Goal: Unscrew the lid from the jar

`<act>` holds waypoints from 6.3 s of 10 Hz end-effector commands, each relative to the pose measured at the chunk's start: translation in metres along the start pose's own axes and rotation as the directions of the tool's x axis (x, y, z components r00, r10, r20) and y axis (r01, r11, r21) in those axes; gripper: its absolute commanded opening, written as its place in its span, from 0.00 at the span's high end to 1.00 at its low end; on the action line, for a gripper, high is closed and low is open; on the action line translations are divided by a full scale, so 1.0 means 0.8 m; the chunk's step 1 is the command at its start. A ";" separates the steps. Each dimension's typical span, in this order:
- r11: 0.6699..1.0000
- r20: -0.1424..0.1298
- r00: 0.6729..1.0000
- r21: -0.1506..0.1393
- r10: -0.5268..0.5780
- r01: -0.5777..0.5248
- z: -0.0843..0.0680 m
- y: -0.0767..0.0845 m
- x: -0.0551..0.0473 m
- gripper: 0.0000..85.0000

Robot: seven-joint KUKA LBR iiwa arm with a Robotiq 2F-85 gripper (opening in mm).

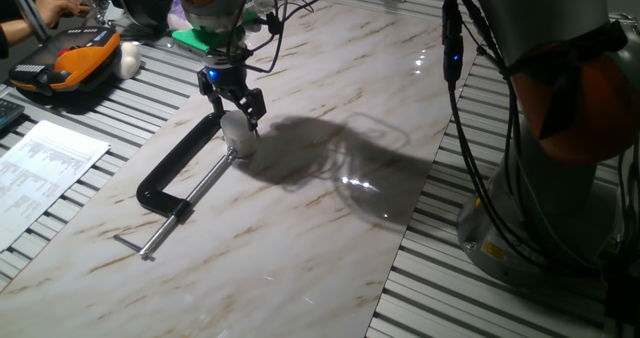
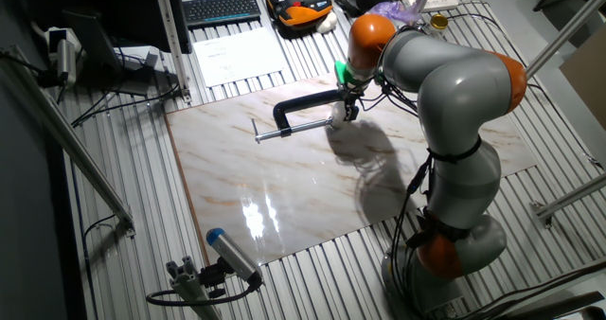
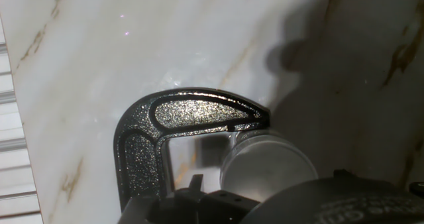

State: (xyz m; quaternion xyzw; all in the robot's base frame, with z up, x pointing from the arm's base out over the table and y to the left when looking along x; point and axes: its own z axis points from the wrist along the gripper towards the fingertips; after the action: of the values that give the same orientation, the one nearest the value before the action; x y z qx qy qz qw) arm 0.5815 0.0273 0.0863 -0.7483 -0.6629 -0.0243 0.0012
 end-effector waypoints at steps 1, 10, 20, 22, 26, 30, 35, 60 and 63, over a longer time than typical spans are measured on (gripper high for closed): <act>1.000 -0.004 1.000 -0.004 0.000 0.000 0.001 0.000 0.000 0.00; 0.999 0.000 0.999 0.001 -0.034 0.034 0.001 0.000 0.000 0.20; 0.993 -0.010 0.993 -0.010 -0.114 0.114 0.002 0.001 0.000 0.40; 0.990 -0.009 0.990 -0.011 -0.142 0.142 0.002 0.001 0.000 0.40; 0.981 -0.008 0.981 -0.014 -0.195 0.194 0.002 0.002 0.001 0.40; 0.972 -0.012 0.972 -0.020 -0.235 0.235 0.002 0.002 0.001 0.40; 0.947 0.000 0.947 -0.016 -0.322 0.322 0.002 0.002 0.001 0.40; 0.661 0.048 0.661 -0.027 -0.749 0.750 0.001 0.004 0.002 0.20; 0.616 0.052 0.616 -0.023 -0.786 0.788 0.000 0.004 0.002 0.20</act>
State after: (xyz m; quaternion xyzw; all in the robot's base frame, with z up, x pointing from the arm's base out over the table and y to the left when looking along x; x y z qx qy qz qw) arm 0.5852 0.0288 0.0860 -0.3830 -0.9227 -0.0231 -0.0381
